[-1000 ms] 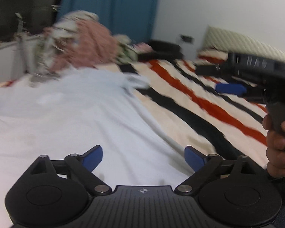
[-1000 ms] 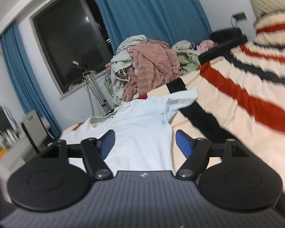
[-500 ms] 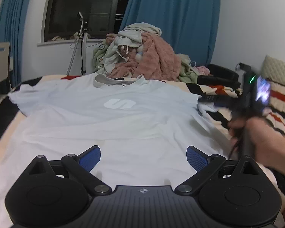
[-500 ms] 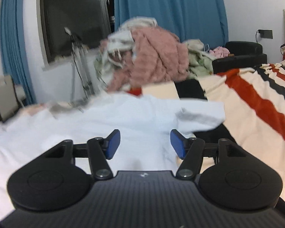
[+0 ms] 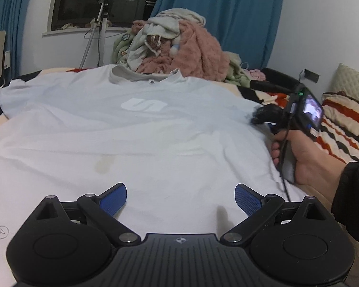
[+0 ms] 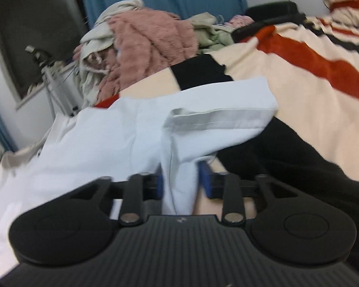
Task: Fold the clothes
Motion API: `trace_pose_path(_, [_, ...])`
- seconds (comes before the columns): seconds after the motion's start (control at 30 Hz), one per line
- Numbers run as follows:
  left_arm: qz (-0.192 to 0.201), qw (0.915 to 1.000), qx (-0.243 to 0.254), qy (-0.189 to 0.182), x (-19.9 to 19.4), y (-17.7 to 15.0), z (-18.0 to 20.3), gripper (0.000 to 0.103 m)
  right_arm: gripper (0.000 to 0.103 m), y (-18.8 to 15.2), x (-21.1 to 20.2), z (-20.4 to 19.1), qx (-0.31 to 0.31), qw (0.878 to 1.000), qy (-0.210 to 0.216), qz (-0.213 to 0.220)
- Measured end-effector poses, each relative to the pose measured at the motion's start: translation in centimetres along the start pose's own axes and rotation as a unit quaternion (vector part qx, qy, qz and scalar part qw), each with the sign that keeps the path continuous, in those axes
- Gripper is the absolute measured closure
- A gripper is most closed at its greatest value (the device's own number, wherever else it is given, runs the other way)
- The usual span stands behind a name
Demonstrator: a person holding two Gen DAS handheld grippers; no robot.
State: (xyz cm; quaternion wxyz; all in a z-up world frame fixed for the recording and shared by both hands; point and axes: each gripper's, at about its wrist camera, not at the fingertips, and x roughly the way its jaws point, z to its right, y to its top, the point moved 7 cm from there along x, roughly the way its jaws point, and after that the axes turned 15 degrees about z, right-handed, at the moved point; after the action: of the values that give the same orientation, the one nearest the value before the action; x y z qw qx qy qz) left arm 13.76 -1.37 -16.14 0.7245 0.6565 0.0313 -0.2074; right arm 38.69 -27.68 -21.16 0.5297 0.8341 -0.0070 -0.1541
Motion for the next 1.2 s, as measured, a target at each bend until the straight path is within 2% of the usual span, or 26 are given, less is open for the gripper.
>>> trace_pose_path(0.07, [-0.005,1.0000,-0.004,0.005,0.4,-0.1,-0.2,0.005,0.094,0.3,-0.1,1.1,0.037,0.999,-0.005,0.012])
trace_pose_path(0.17, [-0.006,0.9999,-0.010,0.011,0.4,0.0,-0.5,0.005,0.095,1.1,-1.6,3.3,0.116,0.992,-0.016,0.056])
trace_pose_path(0.23, [-0.004,0.9998,-0.013,0.014,0.1,0.2,-0.6,0.005,0.095,1.5,-2.9,5.1,0.179,0.980,-0.021,0.082])
trace_pose_path(0.33, [0.000,0.9997,-0.021,0.014,-0.4,0.6,-0.6,0.005,0.095,0.6,-4.3,8.1,0.271,0.957,-0.044,0.087])
trace_pose_path(0.4, [0.003,0.9996,-0.025,0.013,-0.8,0.9,-0.6,0.005,0.093,0.0,-4.9,9.2,0.316,0.945,-0.035,0.083])
trace_pose_path(0.47, [0.006,0.9996,-0.026,0.011,-1.1,1.2,-0.5,0.005,0.089,-0.1,-5.0,9.2,0.335,0.939,-0.013,0.072])
trace_pose_path(0.5, [0.007,0.9995,-0.028,0.010,-1.3,1.3,-0.4,0.005,0.083,-0.2,-5.0,9.0,0.340,0.938,-0.005,0.065])
trace_pose_path(0.53, [0.007,0.9995,-0.029,0.009,-1.4,1.3,-0.3,0.005,0.070,-0.2,-5.0,8.9,0.344,0.937,0.005,0.061])
trace_pose_path(0.57, [0.007,0.9995,-0.031,0.008,-1.5,1.4,-0.3,0.005,0.056,0.0,-5.1,8.4,0.343,0.937,0.019,0.063])
trace_pose_path(0.67, [0.004,0.9992,-0.039,0.006,-1.5,1.3,0.0,0.005,0.033,0.4,-4.6,6.8,0.326,0.942,0.051,0.055])
trace_pose_path(0.77, [-0.001,0.9989,-0.046,0.005,-1.3,1.2,0.2,0.005,0.032,0.3,-3.2,5.1,0.293,0.953,0.069,0.033])
trace_pose_path(0.9, [-0.012,0.9980,-0.061,0.008,-0.8,0.9,-0.1,0.005,0.031,0.0,-0.6,3.7,0.230,0.971,0.053,0.025])
trace_pose_path(0.97, [-0.017,0.9973,-0.071,0.011,-0.5,0.7,-0.4,0.005,0.032,0.3,0.4,3.5,0.219,0.973,0.054,0.039])
trace_pose_path(1.07, [-0.022,0.9965,-0.079,0.016,-0.1,0.5,-0.8,0.005,0.033,0.5,1.5,4.5,0.241,0.967,0.042,0.067])
trace_pose_path(1.2, [-0.026,0.9962,-0.080,0.022,0.6,0.2,-1.1,0.005,0.033,0.8,2.7,4.3,0.227,0.970,0.018,0.086])
